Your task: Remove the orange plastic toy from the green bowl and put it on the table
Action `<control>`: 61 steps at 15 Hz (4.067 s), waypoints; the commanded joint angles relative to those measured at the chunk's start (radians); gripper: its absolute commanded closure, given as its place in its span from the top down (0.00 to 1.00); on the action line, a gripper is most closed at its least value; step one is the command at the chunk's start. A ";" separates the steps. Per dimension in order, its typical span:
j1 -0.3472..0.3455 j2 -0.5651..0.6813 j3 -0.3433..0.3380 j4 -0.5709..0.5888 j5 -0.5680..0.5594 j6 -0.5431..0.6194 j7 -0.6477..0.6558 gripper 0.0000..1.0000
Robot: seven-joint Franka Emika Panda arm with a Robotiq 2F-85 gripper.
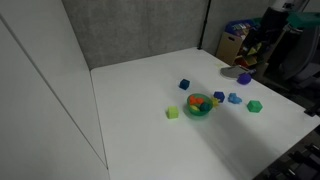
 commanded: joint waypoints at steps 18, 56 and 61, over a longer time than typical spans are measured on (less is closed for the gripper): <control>0.027 0.549 0.069 0.289 0.047 0.190 -0.137 1.00; 0.054 0.887 0.117 0.649 0.062 0.152 -0.106 0.00; 0.055 0.888 0.114 0.661 0.058 0.121 -0.109 0.51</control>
